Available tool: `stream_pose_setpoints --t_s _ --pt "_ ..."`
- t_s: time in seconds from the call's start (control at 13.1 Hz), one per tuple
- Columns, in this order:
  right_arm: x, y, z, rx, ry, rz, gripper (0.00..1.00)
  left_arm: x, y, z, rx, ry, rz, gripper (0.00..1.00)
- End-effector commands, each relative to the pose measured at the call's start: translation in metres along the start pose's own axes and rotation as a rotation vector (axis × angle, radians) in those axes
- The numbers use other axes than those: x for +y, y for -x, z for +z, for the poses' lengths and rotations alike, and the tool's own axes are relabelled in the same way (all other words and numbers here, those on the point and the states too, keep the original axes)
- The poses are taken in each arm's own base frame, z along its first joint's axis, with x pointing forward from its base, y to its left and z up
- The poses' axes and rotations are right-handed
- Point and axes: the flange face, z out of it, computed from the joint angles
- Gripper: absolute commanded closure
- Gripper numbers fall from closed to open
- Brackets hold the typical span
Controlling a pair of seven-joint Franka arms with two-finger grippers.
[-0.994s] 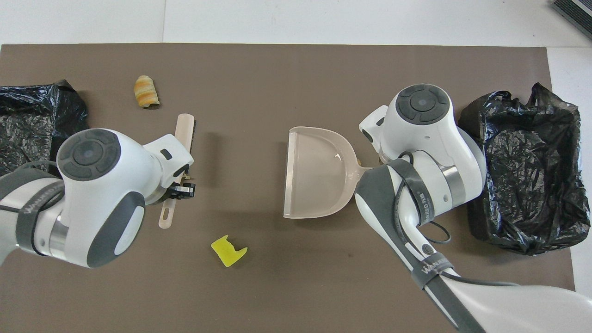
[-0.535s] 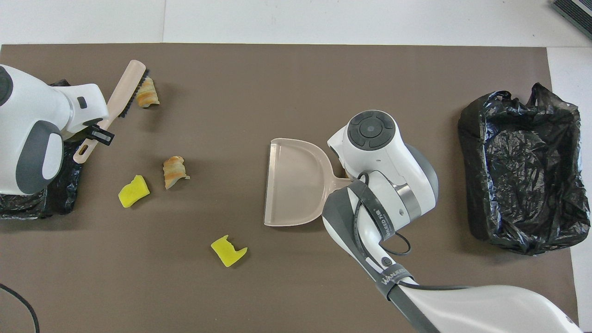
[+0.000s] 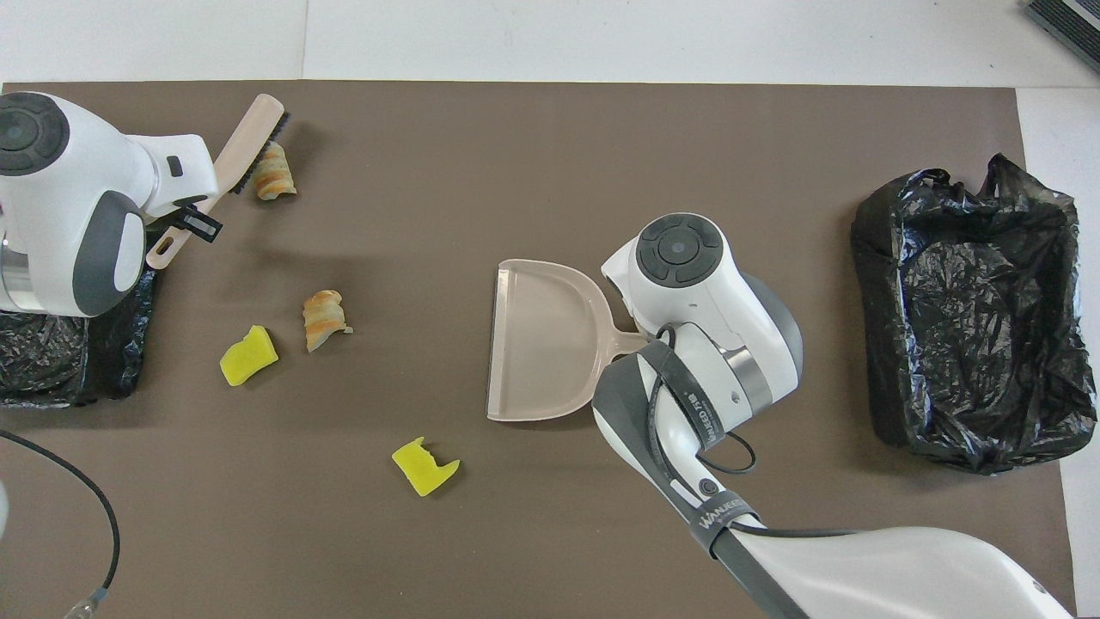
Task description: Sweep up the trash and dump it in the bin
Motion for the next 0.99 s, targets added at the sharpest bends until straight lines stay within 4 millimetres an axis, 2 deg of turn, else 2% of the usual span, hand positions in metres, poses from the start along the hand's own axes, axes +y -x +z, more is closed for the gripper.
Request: stream_pose_setpoints --t_s 0.0,0.08,0.31,0.54,0.61,0.76,0.92 --pt "0.0 -0.001 0.006 -0.007 0.036 -0.004 1.0 0.03 0.02 -0.003 -0.106 0.071 0.059 1.0" --pt "0.0 0.0 0.008 -0.007 0.035 -0.001 1.0 0.043 0.022 -0.008 -0.143 0.101 0.074 1.0" --pt "0.0 -0.001 0.008 -0.008 0.034 -0.003 1.0 0.099 0.024 -0.025 -0.229 0.212 0.115 1.0" --pt "0.0 0.0 0.007 -0.014 0.032 -0.002 1.0 0.156 0.013 -0.045 -0.286 0.247 0.15 1.0" --pt "0.001 0.002 0.004 -0.03 0.029 -0.005 1.0 0.158 0.017 -0.068 -0.265 0.235 0.089 1.0" --pt "0.0 0.005 -0.008 -0.114 0.038 -0.015 1.0 0.157 0.029 -0.098 -0.25 0.225 0.047 1.0" --pt "-0.002 0.002 -0.014 -0.125 0.049 -0.016 1.0 0.148 0.044 -0.116 -0.248 0.227 -0.017 1.0"
